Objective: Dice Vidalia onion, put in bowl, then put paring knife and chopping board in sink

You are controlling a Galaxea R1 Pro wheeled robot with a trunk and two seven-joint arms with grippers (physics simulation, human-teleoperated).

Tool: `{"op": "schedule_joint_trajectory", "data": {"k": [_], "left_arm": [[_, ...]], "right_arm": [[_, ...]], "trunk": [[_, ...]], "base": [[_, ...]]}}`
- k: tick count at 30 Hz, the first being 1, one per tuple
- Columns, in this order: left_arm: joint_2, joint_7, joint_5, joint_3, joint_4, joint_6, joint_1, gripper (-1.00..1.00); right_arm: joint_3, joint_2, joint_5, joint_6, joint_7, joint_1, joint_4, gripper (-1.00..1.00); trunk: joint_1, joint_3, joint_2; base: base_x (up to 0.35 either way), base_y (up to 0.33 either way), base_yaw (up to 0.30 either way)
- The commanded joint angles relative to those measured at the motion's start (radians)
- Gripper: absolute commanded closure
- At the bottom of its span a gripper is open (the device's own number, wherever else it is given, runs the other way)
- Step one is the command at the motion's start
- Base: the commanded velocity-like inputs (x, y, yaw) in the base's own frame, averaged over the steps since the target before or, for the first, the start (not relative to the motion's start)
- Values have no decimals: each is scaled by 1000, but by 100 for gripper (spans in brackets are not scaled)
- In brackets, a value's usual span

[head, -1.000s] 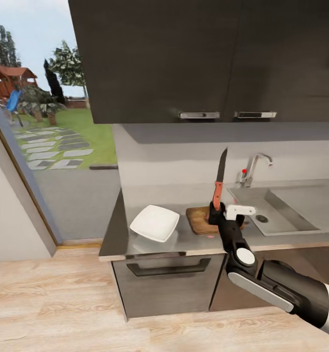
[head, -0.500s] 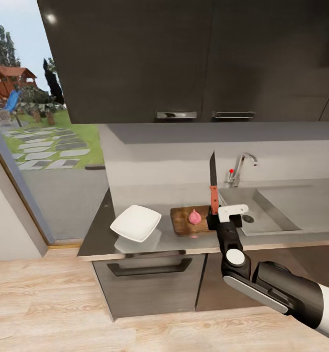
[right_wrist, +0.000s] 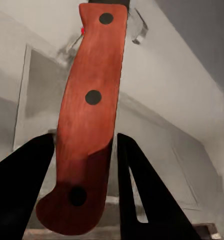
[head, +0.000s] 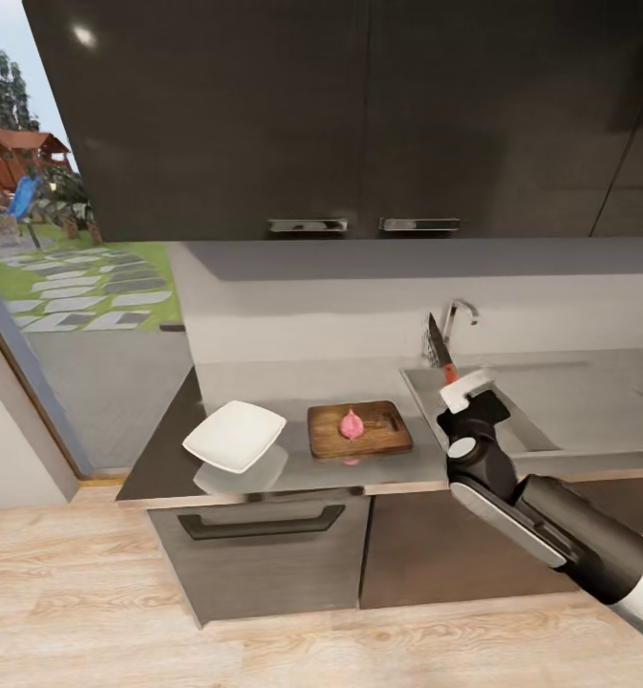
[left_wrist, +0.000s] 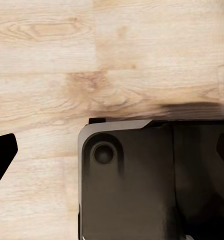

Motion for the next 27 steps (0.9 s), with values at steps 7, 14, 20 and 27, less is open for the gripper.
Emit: {"op": "schedule_joint_trajectory", "data": {"k": [7, 14, 20, 27], "left_arm": [[1, -1, 9, -4, -1, -1, 0, -100], [1, -2, 9, -4, -4, -1, 0, -100], [1, -2, 9, -4, -7, -1, 0, -100], [1, -2, 9, -4, -8, -1, 0, -100]], "right_arm": [[-4, -6, 211, 19, 323, -2, 22, 100], [-35, 61, 462, -22, 689, -6, 192, 100], [-140, 147, 644, -65, 836, -45, 377, 100], [-161, 207, 757, -171, 993, -169, 643, 100]], "trunk": [[1, -2, -2], [1, -2, -2], [1, -2, -2], [1, -2, -2]], "base": [[0, -42, 0], [0, -1, 0], [0, 0, 0], [0, 0, 0]]}}
